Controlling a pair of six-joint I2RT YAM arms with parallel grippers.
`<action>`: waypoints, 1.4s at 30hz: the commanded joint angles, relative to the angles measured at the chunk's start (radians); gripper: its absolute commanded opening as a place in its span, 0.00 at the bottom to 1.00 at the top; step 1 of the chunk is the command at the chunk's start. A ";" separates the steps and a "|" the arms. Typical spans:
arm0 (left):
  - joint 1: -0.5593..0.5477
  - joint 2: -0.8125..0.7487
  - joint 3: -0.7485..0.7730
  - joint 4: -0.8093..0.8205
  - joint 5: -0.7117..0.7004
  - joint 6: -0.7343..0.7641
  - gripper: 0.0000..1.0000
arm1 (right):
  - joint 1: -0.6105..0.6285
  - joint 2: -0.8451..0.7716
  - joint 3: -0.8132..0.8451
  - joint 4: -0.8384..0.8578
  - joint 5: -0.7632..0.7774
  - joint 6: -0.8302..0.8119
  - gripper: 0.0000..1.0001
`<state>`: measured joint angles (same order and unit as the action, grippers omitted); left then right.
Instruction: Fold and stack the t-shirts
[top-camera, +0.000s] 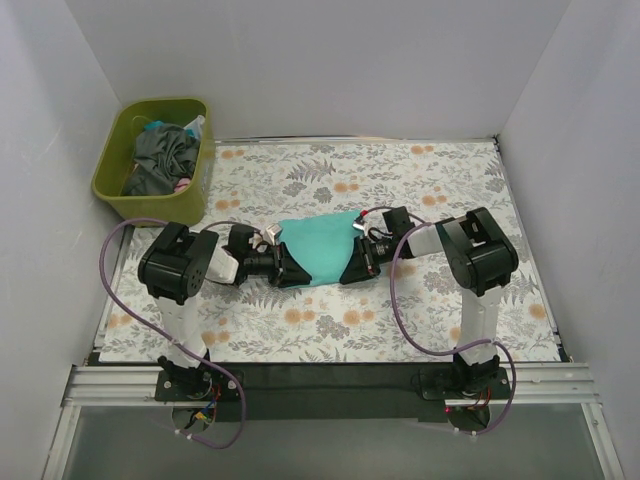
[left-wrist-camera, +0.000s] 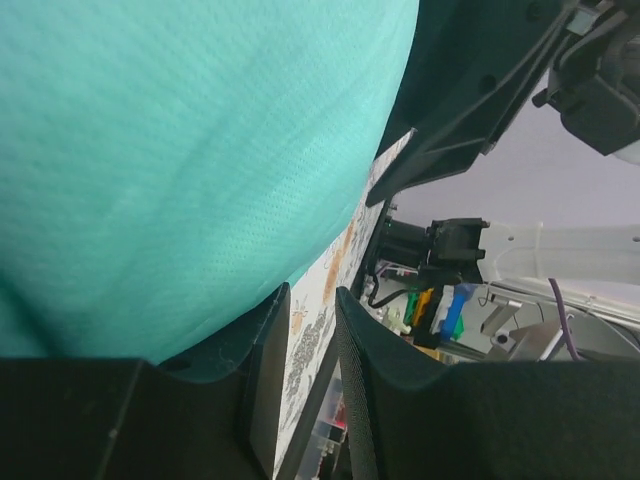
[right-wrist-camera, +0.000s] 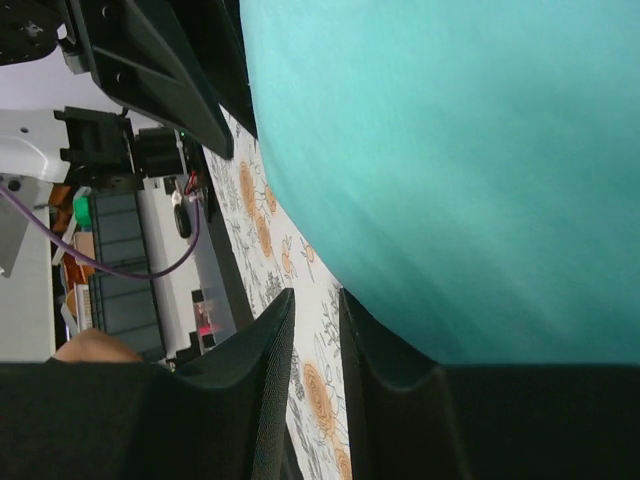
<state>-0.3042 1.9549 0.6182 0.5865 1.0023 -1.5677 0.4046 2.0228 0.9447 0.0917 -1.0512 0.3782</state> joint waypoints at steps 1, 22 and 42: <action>0.051 -0.011 0.006 -0.062 -0.016 0.070 0.26 | -0.056 -0.007 -0.044 0.037 0.043 -0.010 0.28; 0.382 -0.763 0.425 -0.924 -0.303 0.703 0.53 | 0.305 -0.263 0.410 -0.480 1.029 -0.277 0.98; 0.471 -0.786 0.354 -0.918 -0.363 0.739 0.56 | 0.108 0.010 0.445 -0.538 1.174 -0.288 0.97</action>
<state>0.1673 1.1622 0.9783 -0.3386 0.6426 -0.8528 0.6643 2.0312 1.4425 -0.3824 0.0696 0.1406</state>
